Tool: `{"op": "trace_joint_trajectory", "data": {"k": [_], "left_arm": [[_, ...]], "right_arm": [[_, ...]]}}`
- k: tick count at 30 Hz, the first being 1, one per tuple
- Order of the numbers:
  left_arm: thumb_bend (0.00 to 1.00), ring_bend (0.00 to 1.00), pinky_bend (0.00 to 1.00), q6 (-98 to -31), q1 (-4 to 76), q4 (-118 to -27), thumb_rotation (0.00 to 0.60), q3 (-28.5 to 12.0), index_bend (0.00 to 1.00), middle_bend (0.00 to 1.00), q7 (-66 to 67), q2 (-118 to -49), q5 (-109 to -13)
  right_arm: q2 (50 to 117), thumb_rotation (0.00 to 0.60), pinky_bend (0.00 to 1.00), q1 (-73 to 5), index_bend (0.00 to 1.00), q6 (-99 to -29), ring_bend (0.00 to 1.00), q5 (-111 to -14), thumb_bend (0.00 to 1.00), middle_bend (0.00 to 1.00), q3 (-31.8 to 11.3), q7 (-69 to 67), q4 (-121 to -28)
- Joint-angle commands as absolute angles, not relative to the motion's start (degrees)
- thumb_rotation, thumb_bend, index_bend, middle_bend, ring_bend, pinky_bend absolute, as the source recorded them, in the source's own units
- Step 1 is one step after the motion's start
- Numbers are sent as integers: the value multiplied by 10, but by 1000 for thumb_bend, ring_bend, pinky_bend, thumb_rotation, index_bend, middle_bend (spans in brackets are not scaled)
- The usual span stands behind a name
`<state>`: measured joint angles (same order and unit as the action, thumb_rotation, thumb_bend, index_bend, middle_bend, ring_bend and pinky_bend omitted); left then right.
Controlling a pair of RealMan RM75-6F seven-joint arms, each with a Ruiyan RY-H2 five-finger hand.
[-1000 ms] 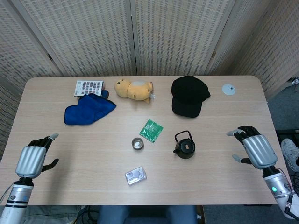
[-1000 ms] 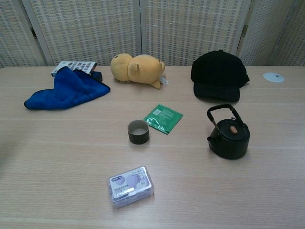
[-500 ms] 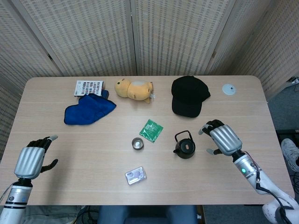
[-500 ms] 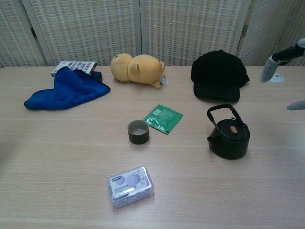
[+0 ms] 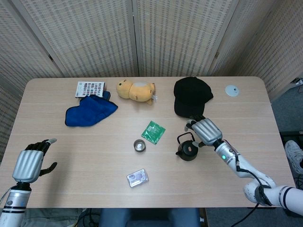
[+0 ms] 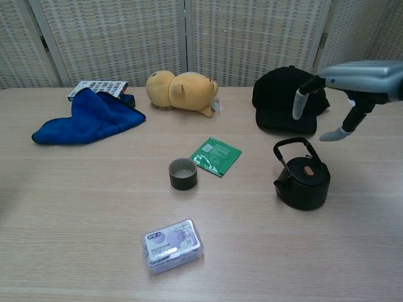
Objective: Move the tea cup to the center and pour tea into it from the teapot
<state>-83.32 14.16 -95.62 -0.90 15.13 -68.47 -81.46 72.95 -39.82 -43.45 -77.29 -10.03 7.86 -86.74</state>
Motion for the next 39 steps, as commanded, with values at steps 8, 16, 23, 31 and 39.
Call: {"op": "trace_joint_trajectory", "data": {"k": [8,16,23,31,39], "left_arm": [[221,325,324,-826,134,-950,600,-13,225,276,149,-686,-813],[221,324,323,-820,132,-947,600,-18,227,276,150,-688,-813],[221,324,321,-818,129,-943,600,-21,227,276,148,-689,-814],[221,324,319,-818,124,-943,600,-23,227,276,148,-689,-815],[221,324,318,-816,124,-944,600,-25,227,276,150,-691,-818]], "right_arm": [[773,600,88,-435,393,-403,98,-736,241,278,-103,79,-823],[795,600,61,-459,431,-377,96,-711,335,280,-99,72,-793],[805,600,55,-470,431,-366,96,-694,355,280,-91,81,-778],[809,600,49,-475,431,-362,96,-679,355,280,-80,87,-770],[816,600,47,-478,431,-362,96,-669,341,280,-72,91,-759]]}}
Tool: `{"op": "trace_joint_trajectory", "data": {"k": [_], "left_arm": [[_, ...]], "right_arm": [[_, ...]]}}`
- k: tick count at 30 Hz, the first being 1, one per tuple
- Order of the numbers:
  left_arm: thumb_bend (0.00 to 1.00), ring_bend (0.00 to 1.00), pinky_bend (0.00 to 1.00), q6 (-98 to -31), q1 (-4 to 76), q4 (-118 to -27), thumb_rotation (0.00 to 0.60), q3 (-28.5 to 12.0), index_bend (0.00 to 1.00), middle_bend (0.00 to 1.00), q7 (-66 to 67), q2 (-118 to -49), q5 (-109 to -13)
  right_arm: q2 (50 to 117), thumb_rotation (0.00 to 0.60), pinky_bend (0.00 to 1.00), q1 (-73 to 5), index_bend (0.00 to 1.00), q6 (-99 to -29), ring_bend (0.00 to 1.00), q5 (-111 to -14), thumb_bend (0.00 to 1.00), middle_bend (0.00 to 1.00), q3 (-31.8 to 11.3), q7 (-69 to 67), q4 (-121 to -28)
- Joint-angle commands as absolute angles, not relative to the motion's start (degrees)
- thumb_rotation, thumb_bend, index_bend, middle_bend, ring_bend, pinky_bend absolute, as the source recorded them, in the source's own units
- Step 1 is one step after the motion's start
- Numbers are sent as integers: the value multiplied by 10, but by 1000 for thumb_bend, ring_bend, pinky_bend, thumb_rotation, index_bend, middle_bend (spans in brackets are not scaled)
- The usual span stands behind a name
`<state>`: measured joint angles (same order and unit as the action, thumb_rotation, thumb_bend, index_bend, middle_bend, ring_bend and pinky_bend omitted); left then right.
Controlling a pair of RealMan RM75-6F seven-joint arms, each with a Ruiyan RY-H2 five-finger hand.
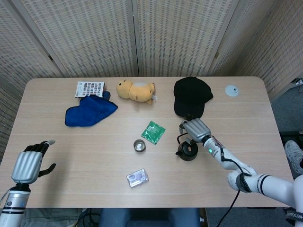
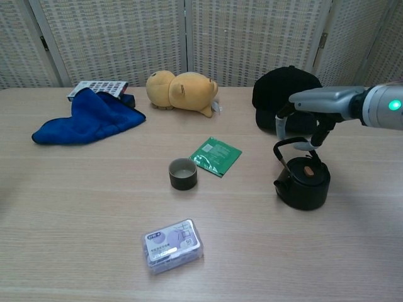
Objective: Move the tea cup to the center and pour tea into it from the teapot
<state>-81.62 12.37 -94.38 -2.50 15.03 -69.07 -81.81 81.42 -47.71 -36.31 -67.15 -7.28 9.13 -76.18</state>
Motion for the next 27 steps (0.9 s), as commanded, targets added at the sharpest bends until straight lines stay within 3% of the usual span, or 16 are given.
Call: {"op": "trace_joint_trajectory", "data": {"k": [1,10,27], "left_arm": [[221,324,318,-816,123,-944,600,-26,227,276,151,-691,-818],[221,324,317,-817,119,-943,600,-27,227,276,151,-690,-819],[221,324,316,-817,114,-935,600,-29,227,276,143,-693,-822]], "right_arm": [[818,600,47,-479,431,-362,96,-667,339,280,-71,92,-756],[825,600,19,-487,436,-351,96,-652,324,280,-65,99,-744],[826,600,19,-493,542,-344,95,-619,306,318,-51,116,-747]]}}
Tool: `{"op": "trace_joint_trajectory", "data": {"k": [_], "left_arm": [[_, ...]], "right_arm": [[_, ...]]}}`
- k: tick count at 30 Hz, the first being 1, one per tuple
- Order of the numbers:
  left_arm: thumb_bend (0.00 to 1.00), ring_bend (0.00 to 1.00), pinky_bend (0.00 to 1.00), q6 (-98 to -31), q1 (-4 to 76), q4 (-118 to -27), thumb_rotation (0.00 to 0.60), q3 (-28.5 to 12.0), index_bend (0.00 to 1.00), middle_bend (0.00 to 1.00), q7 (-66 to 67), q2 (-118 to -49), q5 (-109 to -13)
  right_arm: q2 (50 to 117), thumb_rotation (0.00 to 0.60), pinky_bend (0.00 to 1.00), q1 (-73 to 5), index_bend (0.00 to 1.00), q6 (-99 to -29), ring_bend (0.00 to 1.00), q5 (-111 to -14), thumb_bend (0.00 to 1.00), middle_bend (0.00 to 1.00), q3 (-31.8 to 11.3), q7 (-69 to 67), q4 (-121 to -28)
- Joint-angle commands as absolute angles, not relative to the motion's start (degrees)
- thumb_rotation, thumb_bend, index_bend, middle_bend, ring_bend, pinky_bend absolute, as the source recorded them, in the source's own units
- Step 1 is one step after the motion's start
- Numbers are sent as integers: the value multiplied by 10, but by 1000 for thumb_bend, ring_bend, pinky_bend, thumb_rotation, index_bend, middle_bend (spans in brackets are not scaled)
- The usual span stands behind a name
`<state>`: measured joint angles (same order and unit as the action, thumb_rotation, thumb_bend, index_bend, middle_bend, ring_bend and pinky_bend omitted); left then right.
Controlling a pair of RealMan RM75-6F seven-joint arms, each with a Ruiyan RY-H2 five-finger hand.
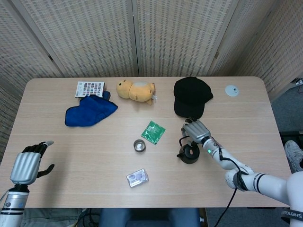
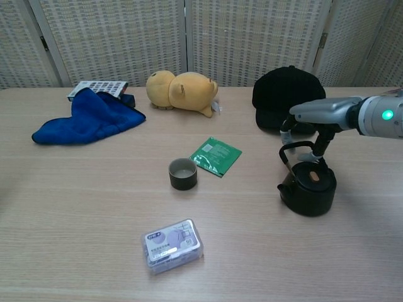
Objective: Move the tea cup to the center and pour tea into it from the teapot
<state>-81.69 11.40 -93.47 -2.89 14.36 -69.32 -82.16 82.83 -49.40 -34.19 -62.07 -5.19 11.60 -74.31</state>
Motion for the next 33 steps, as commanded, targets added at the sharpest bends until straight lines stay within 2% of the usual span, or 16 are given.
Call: {"op": "trace_joint_trajectory", "data": {"k": [1,8,15,19,25,28,33], "left_arm": [[221,324,316,-817,113,-935,600,-29,227,276,143,-693,-822],[221,324,314,-823,111,-937,600,-32,227,276,142,-688,-825],[221,324,313,-823,109,-938,600,-32,227,276,142,-686,-827],[221,324,313,-824,109,-938,600,-33,227,276,141,-686,-828],[221,324,312,-823,109,-938,600,-33,227,276,140,-686,-831],[221,324,312,-824,109,-938,600,-34,227,276,139,-686,-833],[221,324,312,-829,105,-938,600,-34,227,276,135,-683,-832]], "right_arm": [[822,600,19,-493,545,-346,95,-619,305,320,-51,116,-751],[784,600,19,-477,549,-377,95,-635,302,329,-50,110,-811],[734,600,19,-442,549,-428,95,-686,288,331,-27,106,-879],[715,600,19,-423,549,-454,95,-714,226,331,-11,112,-905],[704,600,19,-404,549,-479,95,-728,78,331,3,132,-931],[702,600,19,-398,535,-486,95,-731,53,331,7,145,-940],[701,600,19,-387,454,-501,95,-739,46,325,13,161,-951]]}}
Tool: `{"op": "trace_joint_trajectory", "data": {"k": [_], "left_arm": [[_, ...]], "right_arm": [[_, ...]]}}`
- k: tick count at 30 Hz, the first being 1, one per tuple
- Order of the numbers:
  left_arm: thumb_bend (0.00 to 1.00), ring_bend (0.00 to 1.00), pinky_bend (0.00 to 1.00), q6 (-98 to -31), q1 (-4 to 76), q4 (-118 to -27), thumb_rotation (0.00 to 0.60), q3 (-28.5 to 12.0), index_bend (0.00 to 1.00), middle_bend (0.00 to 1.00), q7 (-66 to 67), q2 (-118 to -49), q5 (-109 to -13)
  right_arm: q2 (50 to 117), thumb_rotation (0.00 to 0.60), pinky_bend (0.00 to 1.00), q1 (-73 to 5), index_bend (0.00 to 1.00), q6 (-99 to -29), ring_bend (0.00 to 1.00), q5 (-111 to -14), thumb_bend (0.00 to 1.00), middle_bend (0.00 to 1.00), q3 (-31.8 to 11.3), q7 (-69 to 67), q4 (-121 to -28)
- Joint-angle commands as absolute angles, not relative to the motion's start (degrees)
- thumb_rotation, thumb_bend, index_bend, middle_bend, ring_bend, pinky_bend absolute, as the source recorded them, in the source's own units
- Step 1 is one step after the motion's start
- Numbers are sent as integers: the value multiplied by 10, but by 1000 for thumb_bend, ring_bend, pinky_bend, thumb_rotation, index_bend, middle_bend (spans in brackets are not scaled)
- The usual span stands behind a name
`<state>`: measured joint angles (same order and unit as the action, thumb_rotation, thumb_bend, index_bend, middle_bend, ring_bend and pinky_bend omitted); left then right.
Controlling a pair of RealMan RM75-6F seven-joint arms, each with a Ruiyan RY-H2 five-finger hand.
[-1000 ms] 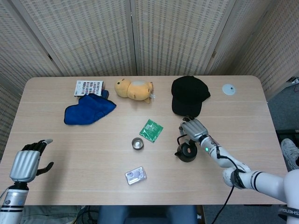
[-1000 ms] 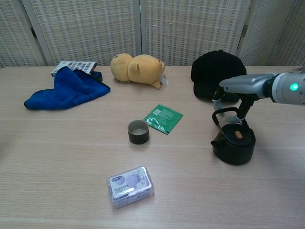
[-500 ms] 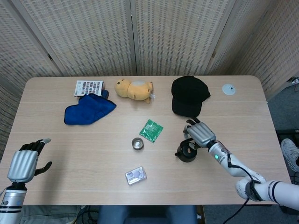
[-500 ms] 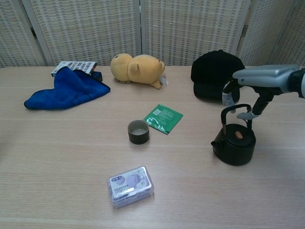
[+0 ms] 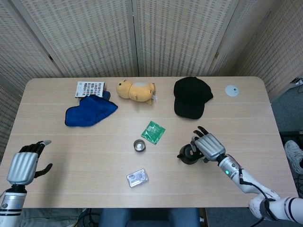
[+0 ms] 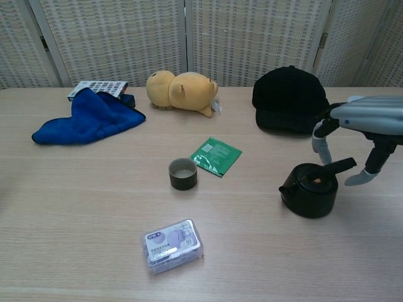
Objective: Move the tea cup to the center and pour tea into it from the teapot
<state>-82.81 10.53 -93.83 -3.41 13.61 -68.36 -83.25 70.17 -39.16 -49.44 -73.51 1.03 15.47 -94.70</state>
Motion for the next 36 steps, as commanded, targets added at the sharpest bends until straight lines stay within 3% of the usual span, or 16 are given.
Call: {"op": "trace_joint_trajectory", "data": {"k": [1,7,21,36], "left_arm": [[221,324,312,-829,104,-938,600,-34,227,276,135,-683,-832],[222,324,311,-829,102,-940,600,-33,227,276,130,-680,-832],[221,324,311,-831,96,-945,600,-33,227,276,123,-673,-833],[221,324,310,-829,94,-951,600,-33,227,274,111,-669,-832]], "right_arm": [[701,600,19,-383,445,-505,95,-740,46,323,14,164,-953],[703,600,19,-370,358,-523,95,-747,46,261,18,178,-958],[691,600,0,-349,18,-535,0,-753,46,32,29,212,-984],[738,600,0,-359,0,-506,0,-729,44,8,16,232,-952]]}}
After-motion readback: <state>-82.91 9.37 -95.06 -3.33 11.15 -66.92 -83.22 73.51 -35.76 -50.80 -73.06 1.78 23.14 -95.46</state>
